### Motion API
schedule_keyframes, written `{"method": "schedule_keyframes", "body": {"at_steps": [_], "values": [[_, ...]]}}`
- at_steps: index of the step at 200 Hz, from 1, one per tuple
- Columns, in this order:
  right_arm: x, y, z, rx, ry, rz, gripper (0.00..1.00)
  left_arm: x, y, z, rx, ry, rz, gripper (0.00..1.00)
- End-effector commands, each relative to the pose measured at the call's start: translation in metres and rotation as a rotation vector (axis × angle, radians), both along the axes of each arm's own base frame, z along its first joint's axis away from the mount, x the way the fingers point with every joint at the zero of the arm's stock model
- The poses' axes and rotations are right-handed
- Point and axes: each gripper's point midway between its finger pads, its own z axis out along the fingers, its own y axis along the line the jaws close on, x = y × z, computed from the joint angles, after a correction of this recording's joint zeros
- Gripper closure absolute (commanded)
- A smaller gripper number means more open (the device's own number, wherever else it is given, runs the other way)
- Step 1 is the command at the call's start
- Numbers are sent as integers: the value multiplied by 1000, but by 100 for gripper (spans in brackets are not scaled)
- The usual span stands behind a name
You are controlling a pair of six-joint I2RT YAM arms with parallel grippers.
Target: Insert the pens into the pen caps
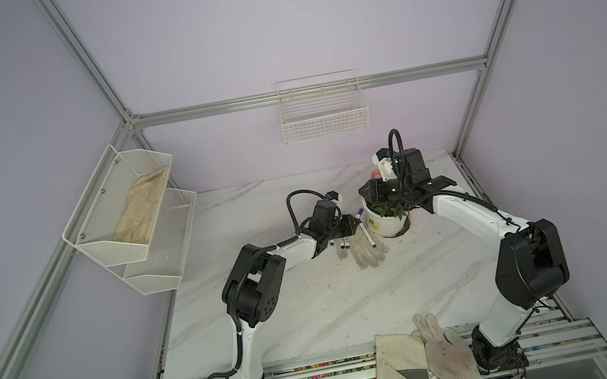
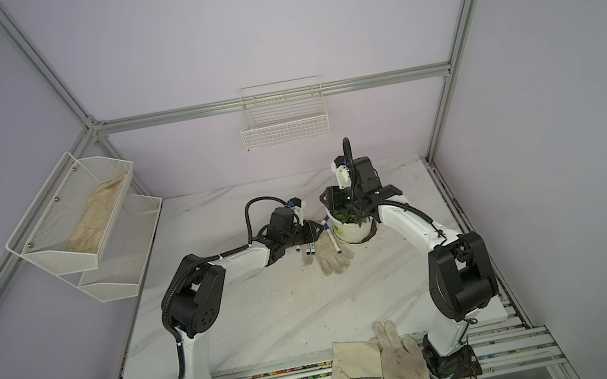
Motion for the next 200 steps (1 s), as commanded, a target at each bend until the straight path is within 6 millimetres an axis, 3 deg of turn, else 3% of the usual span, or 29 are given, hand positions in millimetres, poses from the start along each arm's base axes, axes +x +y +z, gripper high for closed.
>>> {"method": "schedule_keyframes", "body": {"at_steps": [1,60,106,144,200], "values": [[4,-2,-1,-8,9,-10,53,10,-5,10,6,-17,5,71],[4,-2,-1,-7,12,-7,53,4,1,-9,167,13,2,58],[4,-1,-2,-4,16,-6,53,-2,-4,-6,206,-8,-26,55],[3,-1,-1,-2,13,-4,53,-5,-9,-6,254,-25,-57,63],[3,-1,0,1,12,-4,53,-10,-11,-1,376,-96,-78,63]]}}
